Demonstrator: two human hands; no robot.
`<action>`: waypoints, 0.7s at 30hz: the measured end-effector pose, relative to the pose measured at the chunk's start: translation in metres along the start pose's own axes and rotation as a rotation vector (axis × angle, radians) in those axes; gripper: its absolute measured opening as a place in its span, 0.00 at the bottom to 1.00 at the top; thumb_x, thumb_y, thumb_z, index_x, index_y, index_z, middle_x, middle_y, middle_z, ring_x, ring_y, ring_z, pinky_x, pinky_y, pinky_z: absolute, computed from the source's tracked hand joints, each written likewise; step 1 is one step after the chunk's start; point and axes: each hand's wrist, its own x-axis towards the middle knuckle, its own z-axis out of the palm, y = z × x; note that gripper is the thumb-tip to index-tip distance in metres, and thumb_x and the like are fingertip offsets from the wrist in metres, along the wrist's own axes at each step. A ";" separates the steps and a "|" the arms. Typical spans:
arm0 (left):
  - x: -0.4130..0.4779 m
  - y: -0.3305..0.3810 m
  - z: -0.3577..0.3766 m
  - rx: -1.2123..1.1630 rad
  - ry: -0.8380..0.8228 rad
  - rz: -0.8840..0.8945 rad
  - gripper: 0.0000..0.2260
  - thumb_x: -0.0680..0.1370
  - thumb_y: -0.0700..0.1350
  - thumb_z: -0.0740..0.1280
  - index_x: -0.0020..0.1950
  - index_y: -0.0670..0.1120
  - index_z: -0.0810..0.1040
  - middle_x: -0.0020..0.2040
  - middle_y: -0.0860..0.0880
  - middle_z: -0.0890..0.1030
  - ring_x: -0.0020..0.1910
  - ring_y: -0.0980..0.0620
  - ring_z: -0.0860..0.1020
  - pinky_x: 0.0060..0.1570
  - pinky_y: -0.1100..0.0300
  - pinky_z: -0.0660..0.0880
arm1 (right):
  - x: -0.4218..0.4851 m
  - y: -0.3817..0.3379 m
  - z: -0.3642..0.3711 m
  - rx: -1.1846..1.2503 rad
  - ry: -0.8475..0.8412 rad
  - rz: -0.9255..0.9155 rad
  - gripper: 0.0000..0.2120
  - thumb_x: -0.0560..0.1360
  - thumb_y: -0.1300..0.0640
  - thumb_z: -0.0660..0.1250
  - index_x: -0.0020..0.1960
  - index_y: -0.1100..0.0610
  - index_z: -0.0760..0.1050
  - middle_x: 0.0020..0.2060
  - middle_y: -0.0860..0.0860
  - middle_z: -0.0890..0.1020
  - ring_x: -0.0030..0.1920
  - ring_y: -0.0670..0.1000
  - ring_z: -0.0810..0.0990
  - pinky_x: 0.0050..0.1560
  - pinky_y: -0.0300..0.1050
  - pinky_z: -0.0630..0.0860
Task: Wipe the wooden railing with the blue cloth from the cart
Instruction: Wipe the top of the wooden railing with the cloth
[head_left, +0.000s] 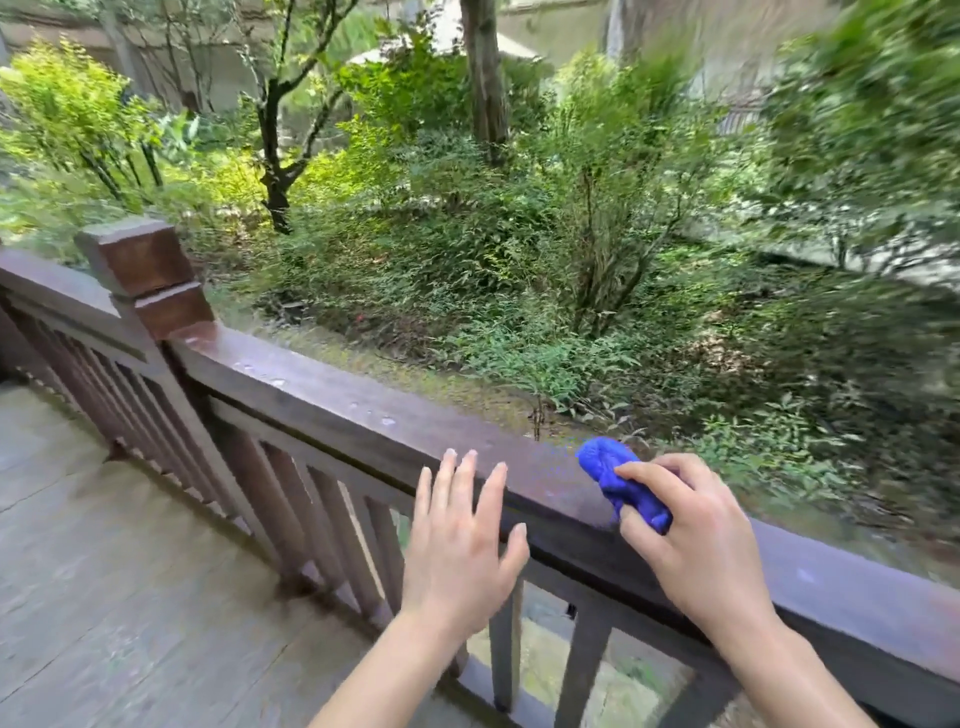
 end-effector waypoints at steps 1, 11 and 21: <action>0.006 0.006 0.006 -0.028 0.009 0.068 0.26 0.77 0.55 0.59 0.71 0.44 0.73 0.72 0.37 0.72 0.74 0.36 0.66 0.71 0.35 0.65 | -0.001 0.004 -0.004 -0.022 0.032 0.045 0.19 0.66 0.58 0.75 0.54 0.46 0.79 0.48 0.45 0.76 0.46 0.54 0.75 0.41 0.48 0.74; 0.053 0.093 0.053 -0.173 -0.112 0.492 0.28 0.77 0.56 0.56 0.72 0.43 0.71 0.73 0.35 0.70 0.75 0.36 0.65 0.74 0.39 0.63 | -0.046 0.047 -0.061 -0.284 0.230 0.385 0.19 0.67 0.61 0.74 0.56 0.49 0.79 0.49 0.49 0.76 0.47 0.57 0.76 0.44 0.46 0.71; 0.066 0.119 0.085 -0.060 -0.179 0.478 0.26 0.78 0.58 0.54 0.68 0.45 0.76 0.65 0.41 0.79 0.68 0.40 0.74 0.70 0.44 0.70 | -0.076 0.099 -0.087 -0.467 0.067 0.426 0.23 0.66 0.56 0.75 0.60 0.51 0.78 0.47 0.54 0.76 0.45 0.60 0.75 0.44 0.53 0.77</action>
